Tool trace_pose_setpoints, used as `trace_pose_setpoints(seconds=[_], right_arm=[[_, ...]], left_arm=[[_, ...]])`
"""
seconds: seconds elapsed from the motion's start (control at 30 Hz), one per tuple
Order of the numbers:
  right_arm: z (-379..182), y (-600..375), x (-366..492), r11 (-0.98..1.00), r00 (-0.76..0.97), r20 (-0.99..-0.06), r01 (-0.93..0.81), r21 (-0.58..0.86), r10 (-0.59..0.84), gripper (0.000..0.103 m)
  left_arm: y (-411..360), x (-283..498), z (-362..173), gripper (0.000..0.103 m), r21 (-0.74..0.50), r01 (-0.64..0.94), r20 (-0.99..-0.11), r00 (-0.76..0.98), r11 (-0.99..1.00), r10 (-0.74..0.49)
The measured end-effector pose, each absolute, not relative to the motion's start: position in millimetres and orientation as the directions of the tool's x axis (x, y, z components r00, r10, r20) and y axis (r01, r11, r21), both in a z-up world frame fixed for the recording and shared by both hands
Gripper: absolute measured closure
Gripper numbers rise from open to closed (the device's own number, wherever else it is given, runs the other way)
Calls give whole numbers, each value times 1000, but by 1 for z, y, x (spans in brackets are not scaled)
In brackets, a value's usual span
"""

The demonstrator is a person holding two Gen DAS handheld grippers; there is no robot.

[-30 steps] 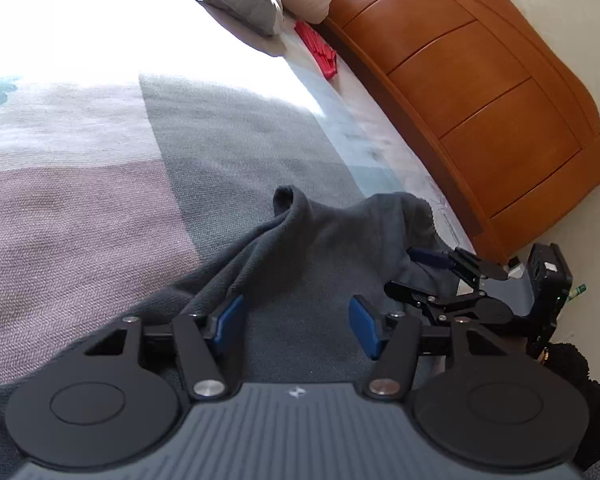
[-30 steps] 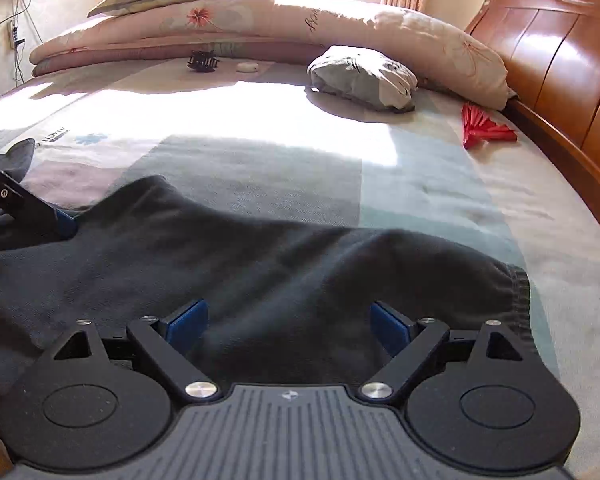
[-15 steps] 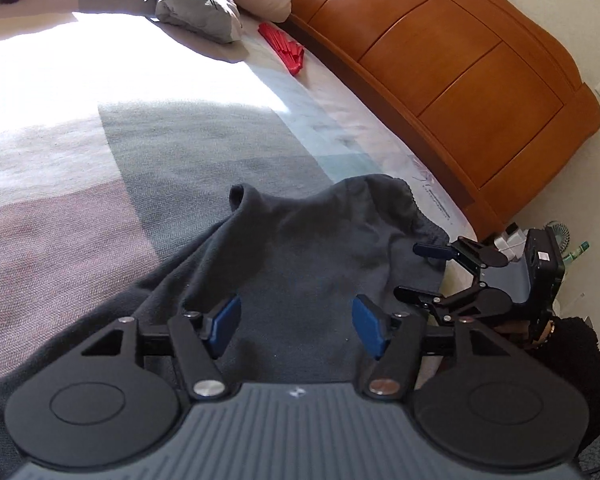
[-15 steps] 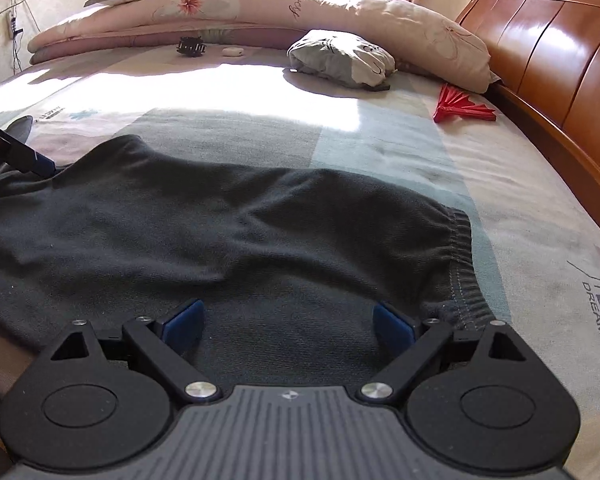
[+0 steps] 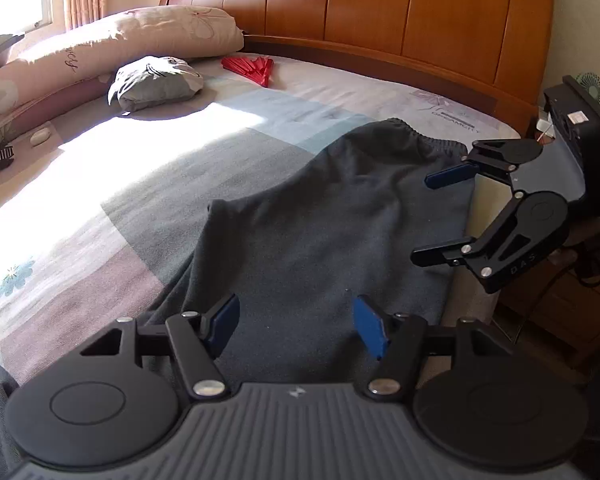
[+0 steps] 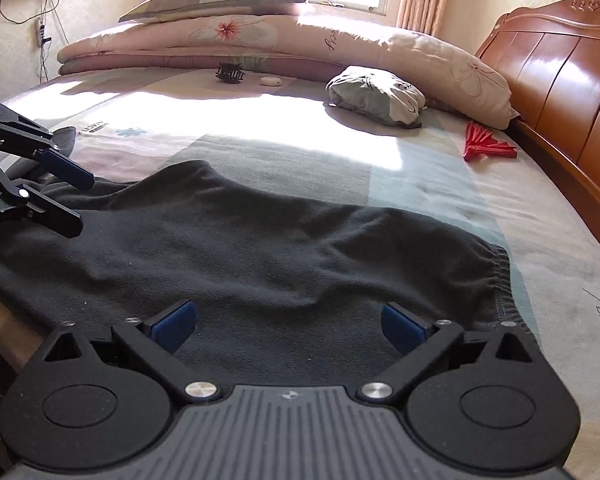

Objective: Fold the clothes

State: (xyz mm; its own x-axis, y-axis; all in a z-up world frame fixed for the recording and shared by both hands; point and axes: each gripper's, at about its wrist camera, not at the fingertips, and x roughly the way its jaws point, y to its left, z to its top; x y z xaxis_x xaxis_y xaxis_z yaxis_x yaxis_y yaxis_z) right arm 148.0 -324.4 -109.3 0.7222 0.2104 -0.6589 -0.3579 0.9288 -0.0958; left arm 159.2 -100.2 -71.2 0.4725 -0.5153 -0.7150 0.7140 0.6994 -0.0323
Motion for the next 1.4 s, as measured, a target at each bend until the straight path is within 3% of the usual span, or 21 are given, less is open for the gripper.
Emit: trace_pose_setpoints(seconds=[0.1, 0.17, 0.47, 0.6, 0.77, 1.03, 1.17, 1.27, 1.4], right_arm=[[-124, -322, 148, 949, 713, -672, -311, -47, 200, 0], [-127, -332, 146, 962, 712, -668, -273, 23, 218, 0], [-129, -328, 139, 972, 729, -661, -235, 4, 179, 0], [-130, -327, 137, 975, 735, -656, -223, 3, 170, 0], [-130, -325, 137, 979, 741, -653, -205, 2, 156, 0], [-129, -322, 136, 982, 741, -657, -186, -3, 138, 0], [-129, -321, 136, 984, 741, -659, -181, -6, 132, 0], [-129, -321, 136, 984, 742, -658, -178, -6, 130, 0], [-129, -321, 136, 984, 742, -658, -176, -6, 128, 0]], left_arm=[[-94, 153, -93, 37, -81, 663, -749, 452, 744, -484], [-82, 145, -94, 37, -90, 650, -726, 476, 755, -497], [-43, 137, -72, 37, -200, 527, -728, 484, 826, -485], [-27, 130, -60, 30, -233, 505, -688, 518, 831, -508], [-18, 132, -85, 29, -291, 404, -754, 460, 867, -468], [22, 124, -39, 28, -377, 359, -655, 549, 854, -520], [76, 139, -25, 25, -426, 214, -614, 645, 879, -454], [128, 153, -39, 25, -539, 32, -608, 676, 841, -416], [181, 166, -83, 26, -721, -159, -579, 672, 674, -461]])
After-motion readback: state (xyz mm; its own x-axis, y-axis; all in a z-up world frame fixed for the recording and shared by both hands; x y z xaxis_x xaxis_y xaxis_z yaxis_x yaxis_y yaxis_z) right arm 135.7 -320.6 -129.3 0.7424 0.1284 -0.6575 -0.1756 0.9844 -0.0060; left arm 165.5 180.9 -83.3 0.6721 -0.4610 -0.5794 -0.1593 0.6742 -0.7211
